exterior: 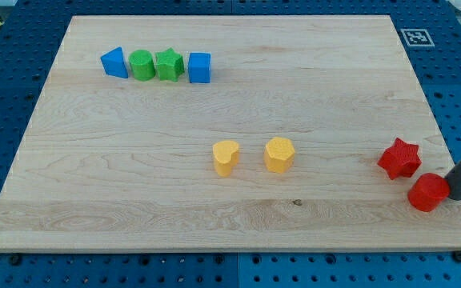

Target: Nudge the green circle along with the green star down a bit

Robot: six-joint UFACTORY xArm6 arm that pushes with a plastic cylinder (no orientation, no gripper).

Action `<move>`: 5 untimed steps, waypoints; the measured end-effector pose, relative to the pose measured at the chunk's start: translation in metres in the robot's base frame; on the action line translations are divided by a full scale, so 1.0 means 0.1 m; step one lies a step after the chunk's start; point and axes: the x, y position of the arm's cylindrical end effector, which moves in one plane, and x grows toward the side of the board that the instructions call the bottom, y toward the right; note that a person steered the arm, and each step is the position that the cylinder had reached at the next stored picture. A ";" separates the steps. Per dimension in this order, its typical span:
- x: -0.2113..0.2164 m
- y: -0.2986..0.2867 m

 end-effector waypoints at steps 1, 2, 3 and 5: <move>0.00 -0.05; 0.00 0.05; -0.27 0.20; -1.13 -0.22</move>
